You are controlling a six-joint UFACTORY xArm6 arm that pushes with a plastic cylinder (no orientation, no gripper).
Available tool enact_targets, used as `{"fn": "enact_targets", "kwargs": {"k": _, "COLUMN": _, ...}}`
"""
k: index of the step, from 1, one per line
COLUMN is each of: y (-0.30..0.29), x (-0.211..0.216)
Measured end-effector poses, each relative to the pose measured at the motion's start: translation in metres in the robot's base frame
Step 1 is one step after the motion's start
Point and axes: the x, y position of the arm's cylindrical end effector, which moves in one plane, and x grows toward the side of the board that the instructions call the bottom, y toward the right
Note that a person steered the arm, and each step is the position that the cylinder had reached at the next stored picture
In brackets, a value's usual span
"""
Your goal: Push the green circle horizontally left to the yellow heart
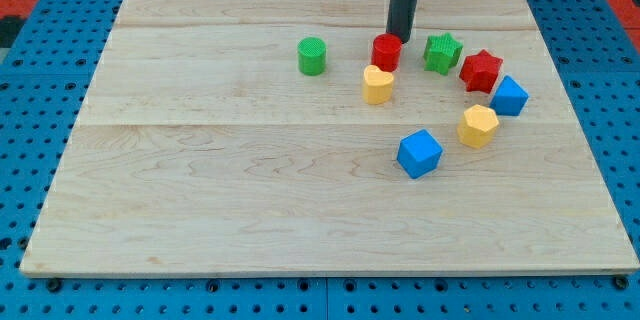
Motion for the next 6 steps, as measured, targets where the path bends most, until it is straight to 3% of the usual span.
{"fn": "enact_targets", "kwargs": {"k": 1, "y": -0.003, "x": -0.02}}
{"fn": "enact_targets", "kwargs": {"k": 2, "y": -0.061, "x": -0.024}}
{"fn": "enact_targets", "kwargs": {"k": 4, "y": -0.093, "x": 0.033}}
{"fn": "enact_targets", "kwargs": {"k": 6, "y": -0.124, "x": 0.039}}
